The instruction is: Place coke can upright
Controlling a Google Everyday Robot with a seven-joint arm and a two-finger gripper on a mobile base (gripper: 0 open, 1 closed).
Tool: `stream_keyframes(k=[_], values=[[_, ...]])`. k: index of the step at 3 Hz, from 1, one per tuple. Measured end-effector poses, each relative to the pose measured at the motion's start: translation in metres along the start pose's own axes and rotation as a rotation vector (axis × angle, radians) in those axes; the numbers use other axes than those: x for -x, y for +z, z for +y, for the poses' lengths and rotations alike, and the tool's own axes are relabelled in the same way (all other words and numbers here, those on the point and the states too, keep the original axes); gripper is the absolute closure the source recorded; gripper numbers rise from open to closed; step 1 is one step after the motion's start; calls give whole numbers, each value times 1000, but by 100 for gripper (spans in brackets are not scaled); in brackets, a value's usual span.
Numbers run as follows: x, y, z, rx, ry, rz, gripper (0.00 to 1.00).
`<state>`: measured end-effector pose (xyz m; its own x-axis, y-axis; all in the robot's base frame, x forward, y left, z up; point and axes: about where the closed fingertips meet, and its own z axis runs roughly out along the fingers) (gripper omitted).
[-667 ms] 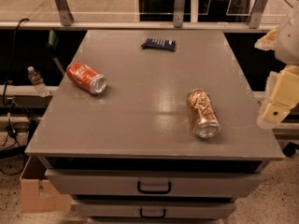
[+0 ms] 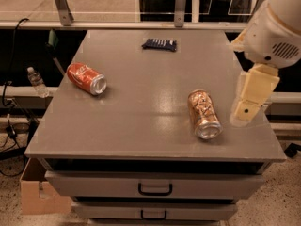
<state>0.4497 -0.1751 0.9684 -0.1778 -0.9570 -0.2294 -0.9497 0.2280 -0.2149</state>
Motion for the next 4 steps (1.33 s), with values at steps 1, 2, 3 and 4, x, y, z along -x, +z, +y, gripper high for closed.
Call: stream_keyframes(k=[1,2,3,4], values=[[100,27,8,49,-65,-40,0],[184,28,12,52,-95,-90,0],[184,28,12,51,-95,-90,0],[216,34,0,42,-85,-130,0]])
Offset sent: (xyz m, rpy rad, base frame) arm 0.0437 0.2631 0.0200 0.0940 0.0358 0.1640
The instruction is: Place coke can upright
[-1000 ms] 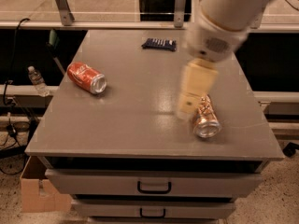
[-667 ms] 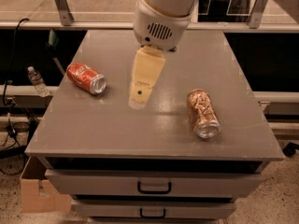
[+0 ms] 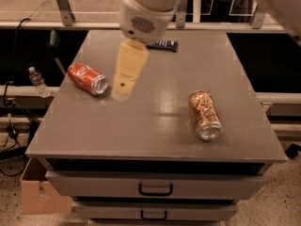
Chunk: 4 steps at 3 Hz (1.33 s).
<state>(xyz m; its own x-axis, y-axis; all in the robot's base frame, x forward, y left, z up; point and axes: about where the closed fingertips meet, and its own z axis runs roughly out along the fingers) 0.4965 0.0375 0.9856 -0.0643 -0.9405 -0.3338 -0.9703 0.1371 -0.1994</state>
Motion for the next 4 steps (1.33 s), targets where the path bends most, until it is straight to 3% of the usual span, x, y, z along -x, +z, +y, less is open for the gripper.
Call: stream_keyframes(k=[2,3,4], values=[[92,39,-52,-14,40,-59,0],[122,76,-62,23,100,-53,0],[133,121,-70,56,182,0,0]])
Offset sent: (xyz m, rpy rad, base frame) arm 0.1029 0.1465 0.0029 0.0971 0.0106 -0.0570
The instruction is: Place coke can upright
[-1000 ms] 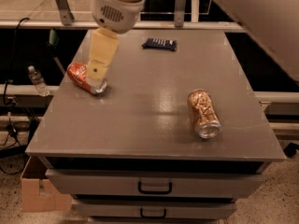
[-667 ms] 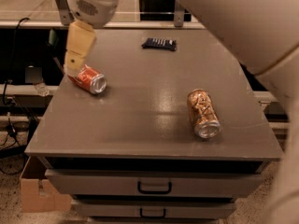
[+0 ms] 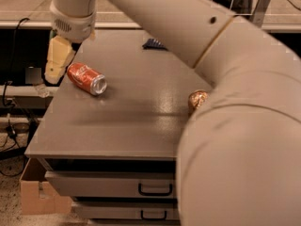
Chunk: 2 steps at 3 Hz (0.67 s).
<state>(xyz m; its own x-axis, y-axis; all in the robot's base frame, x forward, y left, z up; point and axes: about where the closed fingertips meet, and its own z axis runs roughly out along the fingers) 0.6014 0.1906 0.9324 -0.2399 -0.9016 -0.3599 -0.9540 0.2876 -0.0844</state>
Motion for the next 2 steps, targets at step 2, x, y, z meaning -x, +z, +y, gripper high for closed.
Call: stream_keyframes(k=[2], values=[[-11,64,-26,-1,182,87,0]])
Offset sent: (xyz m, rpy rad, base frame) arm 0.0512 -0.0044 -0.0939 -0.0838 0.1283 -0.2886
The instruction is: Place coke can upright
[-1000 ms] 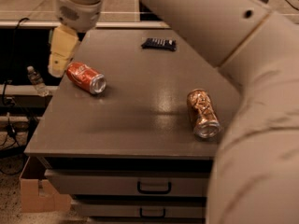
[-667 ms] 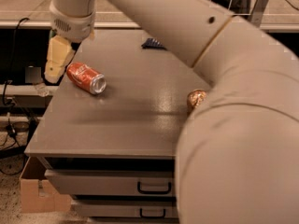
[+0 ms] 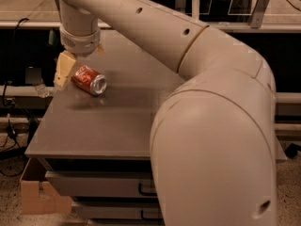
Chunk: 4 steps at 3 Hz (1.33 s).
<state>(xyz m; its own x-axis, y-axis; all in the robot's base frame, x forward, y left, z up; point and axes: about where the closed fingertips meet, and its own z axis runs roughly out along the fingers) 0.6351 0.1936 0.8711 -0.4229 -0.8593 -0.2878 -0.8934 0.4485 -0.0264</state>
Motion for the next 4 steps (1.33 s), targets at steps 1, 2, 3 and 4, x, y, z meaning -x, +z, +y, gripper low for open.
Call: stream_keyframes(k=[1,2,3,4], values=[[-5,22,-8,11,70,33,0],[-5,35,-14,21,120,45,17],[-2,31,-24,7,145,32,42],[1,18,-33,-14,157,-3,64]])
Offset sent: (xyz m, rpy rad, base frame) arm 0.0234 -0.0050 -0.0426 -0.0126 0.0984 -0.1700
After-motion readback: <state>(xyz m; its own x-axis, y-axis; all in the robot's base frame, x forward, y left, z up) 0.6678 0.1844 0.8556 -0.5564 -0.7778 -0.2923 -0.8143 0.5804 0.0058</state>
